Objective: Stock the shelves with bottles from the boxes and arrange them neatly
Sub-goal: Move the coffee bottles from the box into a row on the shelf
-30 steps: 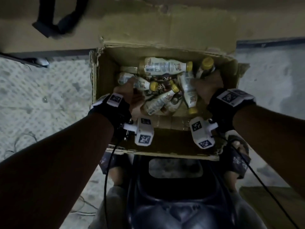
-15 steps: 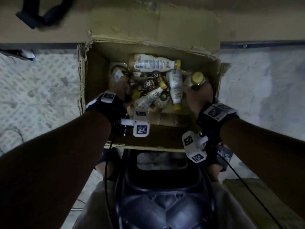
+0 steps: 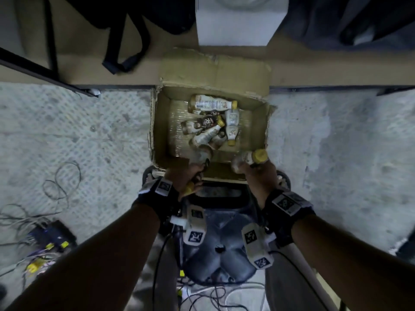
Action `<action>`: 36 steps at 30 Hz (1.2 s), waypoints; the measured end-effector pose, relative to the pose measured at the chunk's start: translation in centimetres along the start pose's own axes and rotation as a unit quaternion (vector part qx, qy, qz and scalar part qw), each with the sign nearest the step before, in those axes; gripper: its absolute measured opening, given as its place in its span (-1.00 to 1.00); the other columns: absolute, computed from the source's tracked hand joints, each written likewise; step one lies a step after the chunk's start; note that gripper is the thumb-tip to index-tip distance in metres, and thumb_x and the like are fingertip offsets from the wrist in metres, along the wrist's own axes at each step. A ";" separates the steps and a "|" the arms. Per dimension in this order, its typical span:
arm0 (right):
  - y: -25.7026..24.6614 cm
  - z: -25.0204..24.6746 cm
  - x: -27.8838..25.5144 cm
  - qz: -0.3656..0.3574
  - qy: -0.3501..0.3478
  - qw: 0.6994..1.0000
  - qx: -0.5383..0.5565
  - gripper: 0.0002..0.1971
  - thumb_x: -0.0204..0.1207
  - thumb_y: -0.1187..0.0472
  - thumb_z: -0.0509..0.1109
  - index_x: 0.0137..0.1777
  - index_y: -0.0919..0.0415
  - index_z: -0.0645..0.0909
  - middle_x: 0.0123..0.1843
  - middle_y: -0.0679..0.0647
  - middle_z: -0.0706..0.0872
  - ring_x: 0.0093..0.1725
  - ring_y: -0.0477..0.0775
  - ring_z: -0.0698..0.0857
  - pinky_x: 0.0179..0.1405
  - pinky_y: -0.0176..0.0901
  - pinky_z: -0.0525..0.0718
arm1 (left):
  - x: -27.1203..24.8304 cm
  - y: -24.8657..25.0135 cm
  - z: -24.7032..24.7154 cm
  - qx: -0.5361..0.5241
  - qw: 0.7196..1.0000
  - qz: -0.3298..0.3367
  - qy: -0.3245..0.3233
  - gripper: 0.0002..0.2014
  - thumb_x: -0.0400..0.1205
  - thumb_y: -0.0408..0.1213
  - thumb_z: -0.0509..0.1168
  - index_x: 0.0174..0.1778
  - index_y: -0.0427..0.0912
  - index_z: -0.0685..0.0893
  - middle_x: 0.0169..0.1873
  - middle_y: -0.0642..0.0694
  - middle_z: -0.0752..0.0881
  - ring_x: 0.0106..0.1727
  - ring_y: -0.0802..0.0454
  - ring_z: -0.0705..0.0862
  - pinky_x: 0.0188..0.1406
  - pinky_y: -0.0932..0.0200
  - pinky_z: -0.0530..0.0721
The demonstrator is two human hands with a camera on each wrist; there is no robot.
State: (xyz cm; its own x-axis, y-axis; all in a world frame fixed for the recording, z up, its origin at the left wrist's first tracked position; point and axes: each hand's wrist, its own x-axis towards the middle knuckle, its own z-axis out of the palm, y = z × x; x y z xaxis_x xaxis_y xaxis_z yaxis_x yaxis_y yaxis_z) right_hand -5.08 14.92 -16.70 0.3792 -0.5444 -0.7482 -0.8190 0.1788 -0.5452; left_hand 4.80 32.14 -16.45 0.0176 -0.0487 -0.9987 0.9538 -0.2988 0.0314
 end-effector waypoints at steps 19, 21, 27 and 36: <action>-18.4 -14.7 -21.1 -0.073 0.003 0.997 0.029 -0.69 0.39 0.24 0.59 0.12 0.25 0.71 0.00 0.05 0.83 -0.06 -0.03 0.77 -0.14 -0.22 0.65 | -34.3 3.7 3.9 0.462 0.851 0.251 0.013 -0.60 0.42 -0.36 0.58 0.18 -0.31 0.74 0.12 -0.20 0.77 0.17 -0.13 0.71 0.25 -0.03 0.68; -20.3 -16.5 -23.0 -0.096 -0.002 0.994 0.042 -0.72 0.39 0.30 0.57 0.09 0.33 0.72 0.00 0.13 0.84 -0.02 0.06 0.80 -0.02 -0.06 0.74 | -37.1 4.1 4.8 0.486 0.826 0.284 0.025 -0.58 0.39 -0.35 0.60 0.17 -0.28 0.74 0.12 -0.18 0.76 0.17 -0.13 0.70 0.22 -0.01 0.68; -25.3 -20.6 -27.1 -0.188 -0.022 0.981 0.045 -0.80 0.44 0.33 0.55 0.06 0.29 0.71 -0.09 0.00 0.80 -0.22 -0.33 0.73 -0.24 -0.52 0.62 | -43.9 7.5 6.4 0.475 0.787 0.389 0.054 -0.43 0.32 -0.33 0.65 0.27 -0.21 0.70 0.19 -0.11 0.74 0.14 0.02 0.68 0.10 0.19 0.67; -33.2 -24.5 -32.0 -0.301 -0.042 0.953 -0.009 -0.78 0.42 0.33 0.57 0.06 0.32 0.73 0.01 0.14 0.84 0.04 0.11 0.80 0.12 0.03 0.74 | -54.0 13.4 8.4 0.405 0.724 0.557 0.036 -0.61 0.24 -0.40 0.63 -0.04 -0.16 0.74 -0.17 -0.06 0.80 -0.09 -0.07 0.77 -0.06 0.03 0.74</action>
State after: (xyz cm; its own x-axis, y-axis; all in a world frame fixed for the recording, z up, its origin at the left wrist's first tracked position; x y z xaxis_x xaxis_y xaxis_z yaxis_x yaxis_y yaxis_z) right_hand -0.57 6.29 34.64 0.8149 -0.4770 -0.3292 -0.4486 -0.1595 -0.8794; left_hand 14.13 22.77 38.20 0.6851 -0.6476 -0.3335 -0.1520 -0.5749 0.8040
